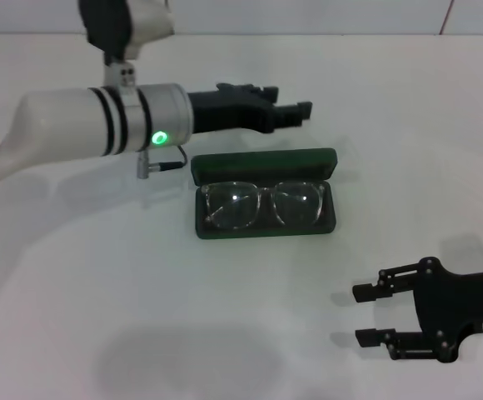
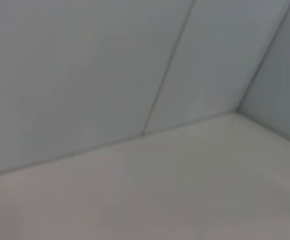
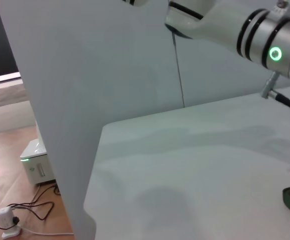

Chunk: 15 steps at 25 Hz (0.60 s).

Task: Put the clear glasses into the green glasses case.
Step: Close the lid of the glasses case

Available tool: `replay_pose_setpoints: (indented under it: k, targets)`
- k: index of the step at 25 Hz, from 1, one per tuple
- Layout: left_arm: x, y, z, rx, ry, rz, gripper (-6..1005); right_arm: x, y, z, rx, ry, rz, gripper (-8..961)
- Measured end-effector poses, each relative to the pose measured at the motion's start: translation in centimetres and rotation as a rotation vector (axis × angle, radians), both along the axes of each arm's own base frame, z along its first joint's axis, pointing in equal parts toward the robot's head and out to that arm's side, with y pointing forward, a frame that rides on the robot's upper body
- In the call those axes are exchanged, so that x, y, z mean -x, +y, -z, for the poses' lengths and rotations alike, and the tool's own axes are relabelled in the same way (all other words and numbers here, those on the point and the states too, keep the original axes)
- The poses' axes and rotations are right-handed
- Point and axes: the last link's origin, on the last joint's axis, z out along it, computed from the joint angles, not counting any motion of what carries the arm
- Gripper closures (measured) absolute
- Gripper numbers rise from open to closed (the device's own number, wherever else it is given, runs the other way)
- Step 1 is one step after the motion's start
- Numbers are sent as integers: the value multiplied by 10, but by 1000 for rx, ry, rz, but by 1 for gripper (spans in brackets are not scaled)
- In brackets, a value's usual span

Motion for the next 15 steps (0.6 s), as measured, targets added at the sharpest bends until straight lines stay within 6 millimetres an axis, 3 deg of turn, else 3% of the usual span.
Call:
replay_pose_setpoints:
  k: [5,15]
  targets:
    - [0,-9,10,51,42,5,303,-1,-1,-1,3,0,-4,448]
    - [14,-34,11,73,37,29,303,0,2,-5,-5,0,-8,447]
